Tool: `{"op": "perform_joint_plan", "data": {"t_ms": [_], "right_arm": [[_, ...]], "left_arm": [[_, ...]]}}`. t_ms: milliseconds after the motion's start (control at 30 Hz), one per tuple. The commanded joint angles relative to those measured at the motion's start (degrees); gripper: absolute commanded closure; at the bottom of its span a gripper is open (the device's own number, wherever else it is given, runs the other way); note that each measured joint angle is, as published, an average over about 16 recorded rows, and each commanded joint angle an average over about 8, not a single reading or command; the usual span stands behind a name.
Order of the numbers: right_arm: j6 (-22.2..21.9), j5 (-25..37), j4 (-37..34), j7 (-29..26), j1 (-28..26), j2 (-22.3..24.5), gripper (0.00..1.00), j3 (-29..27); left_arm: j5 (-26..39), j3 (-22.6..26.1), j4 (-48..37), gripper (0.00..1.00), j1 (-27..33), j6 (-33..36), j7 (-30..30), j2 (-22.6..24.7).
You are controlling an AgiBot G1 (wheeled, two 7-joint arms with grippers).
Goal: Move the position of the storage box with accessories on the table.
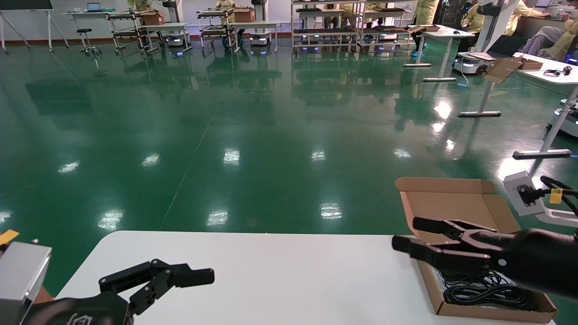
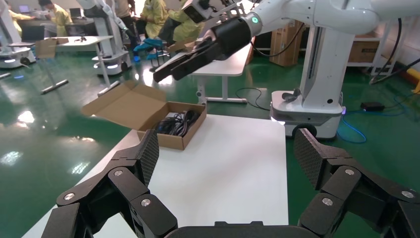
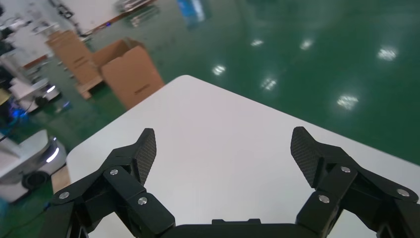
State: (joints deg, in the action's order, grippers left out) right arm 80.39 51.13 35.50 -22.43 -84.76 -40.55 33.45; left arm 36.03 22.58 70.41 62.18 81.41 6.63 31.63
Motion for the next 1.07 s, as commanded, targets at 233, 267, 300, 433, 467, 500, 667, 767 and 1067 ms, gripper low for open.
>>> {"op": "perform_joint_plan", "data": {"t_ms": [233,267,300,433,467,500,667,767,1067], "right_arm": [[1.3,-2.2,9.2,2.8,5.6,1.3,0.0,-4.2],[1.4,-2.5,10.4,3.2,6.3,1.5,0.0,-4.8],[1.6,-2.8,11.5,3.5,7.0,1.7,0.0,-5.3],[2.2,-3.9,16.1,4.9,9.8,2.3,0.0,-7.4],[2.4,-4.2,17.3,5.3,10.5,2.5,0.0,-7.9],[2.6,-4.5,18.4,5.7,11.2,2.7,0.0,-8.4],[3.4,-5.9,24.2,7.4,14.7,3.5,0.0,-11.1],[3.9,-6.7,27.6,8.5,16.8,4.0,0.0,-12.6],[5.0,-8.8,36.1,11.1,22.0,5.2,0.0,-16.5]], "left_arm": [[0.0,0.0,0.0,0.0,0.0,0.0,0.0,0.0],[0.0,0.0,0.0,0.0,0.0,0.0,0.0,0.0],[0.0,0.0,0.0,0.0,0.0,0.0,0.0,0.0],[0.0,0.0,0.0,0.0,0.0,0.0,0.0,0.0],[0.0,0.0,0.0,0.0,0.0,0.0,0.0,0.0],[0.0,0.0,0.0,0.0,0.0,0.0,0.0,0.0],[0.0,0.0,0.0,0.0,0.0,0.0,0.0,0.0],[0.0,0.0,0.0,0.0,0.0,0.0,0.0,0.0],[0.0,0.0,0.0,0.0,0.0,0.0,0.0,0.0]]}}
